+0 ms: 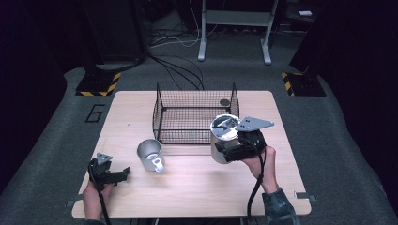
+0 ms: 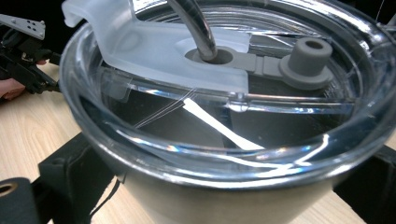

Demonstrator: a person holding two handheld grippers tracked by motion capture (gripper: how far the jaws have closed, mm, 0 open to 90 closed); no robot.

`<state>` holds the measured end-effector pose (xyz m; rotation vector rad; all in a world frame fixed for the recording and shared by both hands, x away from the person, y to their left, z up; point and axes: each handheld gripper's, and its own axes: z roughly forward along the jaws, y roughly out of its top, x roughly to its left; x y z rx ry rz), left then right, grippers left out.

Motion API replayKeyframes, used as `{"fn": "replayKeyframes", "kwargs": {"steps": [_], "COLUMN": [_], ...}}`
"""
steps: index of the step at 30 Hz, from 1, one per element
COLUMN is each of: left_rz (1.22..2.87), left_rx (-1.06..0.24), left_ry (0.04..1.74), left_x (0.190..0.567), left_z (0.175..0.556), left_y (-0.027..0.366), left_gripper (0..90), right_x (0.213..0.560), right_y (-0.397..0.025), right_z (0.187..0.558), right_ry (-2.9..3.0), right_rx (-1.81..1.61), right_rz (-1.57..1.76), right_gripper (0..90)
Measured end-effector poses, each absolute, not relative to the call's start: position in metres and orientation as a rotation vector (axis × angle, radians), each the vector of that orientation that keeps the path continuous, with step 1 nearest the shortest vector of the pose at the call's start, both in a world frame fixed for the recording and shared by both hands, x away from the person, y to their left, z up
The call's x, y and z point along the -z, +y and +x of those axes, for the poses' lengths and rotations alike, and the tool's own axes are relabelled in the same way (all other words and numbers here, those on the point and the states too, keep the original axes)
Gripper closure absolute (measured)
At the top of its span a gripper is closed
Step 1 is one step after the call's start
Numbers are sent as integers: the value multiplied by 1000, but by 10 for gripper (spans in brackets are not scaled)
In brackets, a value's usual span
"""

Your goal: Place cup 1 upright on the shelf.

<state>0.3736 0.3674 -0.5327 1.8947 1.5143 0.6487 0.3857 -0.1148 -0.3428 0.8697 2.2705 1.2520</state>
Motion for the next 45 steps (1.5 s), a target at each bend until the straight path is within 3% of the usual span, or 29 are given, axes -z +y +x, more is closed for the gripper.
{"fn": "replayKeyframes", "kwargs": {"steps": [24,45], "left_rz": [1893,1894], "left_rx": [-646,-648], "left_ry": [1516,1514], "left_x": [533,533], "left_z": [374,374], "left_y": [367,367], "left_gripper": [4,4], "right_x": [315,292], "right_y": [-111,-92], "right_z": [404,446], "right_ry": [2245,2222], "right_rx": [-1268,-1264], "right_rz": [857,872], "right_gripper": [31,31]}}
